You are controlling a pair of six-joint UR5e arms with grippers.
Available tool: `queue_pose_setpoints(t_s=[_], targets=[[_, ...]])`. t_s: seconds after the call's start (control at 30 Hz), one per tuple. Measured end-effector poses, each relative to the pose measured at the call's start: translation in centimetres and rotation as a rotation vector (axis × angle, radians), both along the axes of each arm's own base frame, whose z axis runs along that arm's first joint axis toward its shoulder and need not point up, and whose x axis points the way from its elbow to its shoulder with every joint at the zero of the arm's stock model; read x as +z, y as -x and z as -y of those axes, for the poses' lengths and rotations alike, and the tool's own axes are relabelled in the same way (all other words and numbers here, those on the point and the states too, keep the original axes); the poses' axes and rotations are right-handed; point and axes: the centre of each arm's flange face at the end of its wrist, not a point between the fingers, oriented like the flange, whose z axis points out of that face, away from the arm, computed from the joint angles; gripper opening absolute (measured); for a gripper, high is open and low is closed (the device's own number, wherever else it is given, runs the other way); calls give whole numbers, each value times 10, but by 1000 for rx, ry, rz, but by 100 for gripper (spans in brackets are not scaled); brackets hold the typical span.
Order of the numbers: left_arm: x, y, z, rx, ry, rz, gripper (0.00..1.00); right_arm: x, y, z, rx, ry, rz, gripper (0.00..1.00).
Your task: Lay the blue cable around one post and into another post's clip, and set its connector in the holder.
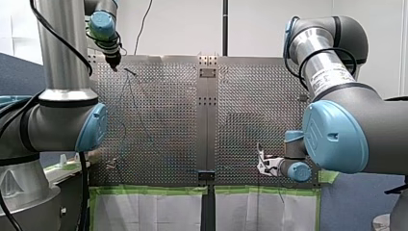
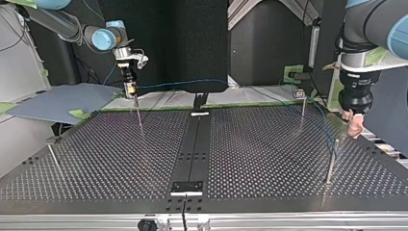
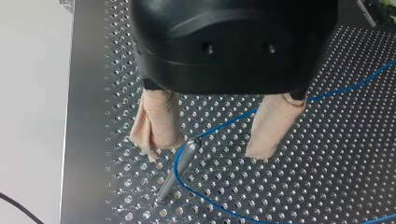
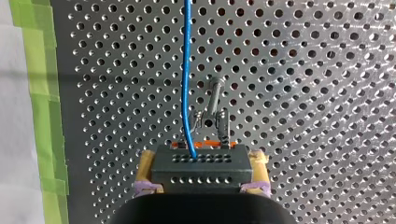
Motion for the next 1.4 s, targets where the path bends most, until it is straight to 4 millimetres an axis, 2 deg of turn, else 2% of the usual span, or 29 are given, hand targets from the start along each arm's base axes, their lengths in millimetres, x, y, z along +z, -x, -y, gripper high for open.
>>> queue_pose_setpoints(t_s=[1.0, 1.2, 1.4], targets=[[0, 0, 1, -2, 10, 4, 100, 0, 0, 0, -1, 2, 0, 0], [-6, 13, 16, -67, -8, -2, 100, 0, 0, 0, 0, -2, -1, 0], [-11, 35, 41, -172, -17, 28, 100, 0, 0, 0, 0, -1, 0, 0]])
